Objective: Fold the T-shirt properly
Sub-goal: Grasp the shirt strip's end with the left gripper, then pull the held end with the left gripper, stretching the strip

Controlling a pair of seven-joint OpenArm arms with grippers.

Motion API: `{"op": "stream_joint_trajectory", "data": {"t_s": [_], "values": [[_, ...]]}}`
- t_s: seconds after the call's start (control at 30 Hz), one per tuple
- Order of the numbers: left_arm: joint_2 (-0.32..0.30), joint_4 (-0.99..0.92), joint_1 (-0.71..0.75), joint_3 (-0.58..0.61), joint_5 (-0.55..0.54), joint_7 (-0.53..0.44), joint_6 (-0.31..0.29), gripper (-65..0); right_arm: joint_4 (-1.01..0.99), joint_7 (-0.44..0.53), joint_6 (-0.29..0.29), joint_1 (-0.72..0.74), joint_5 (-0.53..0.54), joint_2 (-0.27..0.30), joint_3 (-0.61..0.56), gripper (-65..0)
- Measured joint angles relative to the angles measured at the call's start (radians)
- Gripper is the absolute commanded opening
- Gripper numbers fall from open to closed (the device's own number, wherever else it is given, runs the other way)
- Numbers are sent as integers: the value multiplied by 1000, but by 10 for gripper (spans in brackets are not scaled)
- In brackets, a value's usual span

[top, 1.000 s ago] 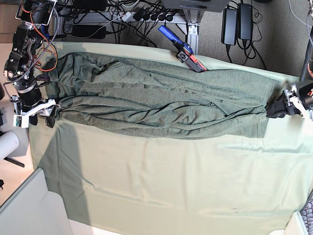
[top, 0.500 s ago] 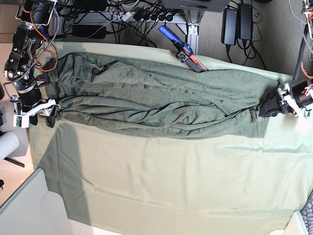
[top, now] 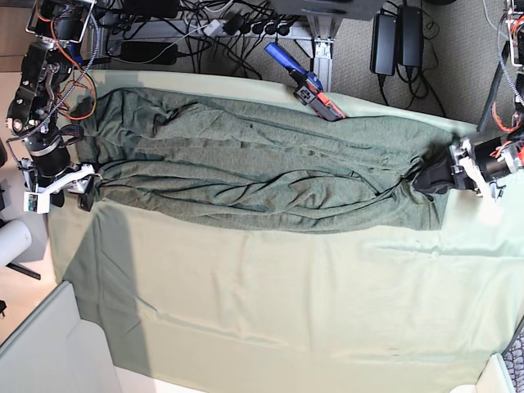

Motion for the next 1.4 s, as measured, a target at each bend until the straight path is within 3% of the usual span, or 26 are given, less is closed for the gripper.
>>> {"op": "stream_joint_trajectory", "data": {"t_s": [0.07, 0.27, 0.6, 0.87, 1.1, 1.3, 1.33, 1.4], "values": [[6, 0, -3, 0, 15, -27, 0, -338, 0, 0, 0, 0, 0, 0, 0, -281], [19, -2, -27, 5, 30, -29, 4, -650, 0, 0, 0, 0, 1, 0, 0, -281], [16, -3, -25, 2, 56, -90, 4, -650, 0, 0, 0, 0, 2, 0, 0, -281], [-5, 0, -31, -134, 80, -89, 5, -650, 0, 0, 0, 0, 2, 0, 0, -281], [-47, 1, -81, -121, 97, -75, 4, -650, 0, 0, 0, 0, 2, 0, 0, -281], [-48, 1, -56, -120, 82, -36, 4, -650, 0, 0, 0, 0, 3, 0, 0, -281], [-48, 1, -49, -120, 74, -29, 5, -625, 0, 1, 0, 0, 2, 0, 0, -281], [-48, 1, -30, -120, 72, -21, 4, -491, 0, 0, 0, 0, 3, 0, 0, -281]]}}
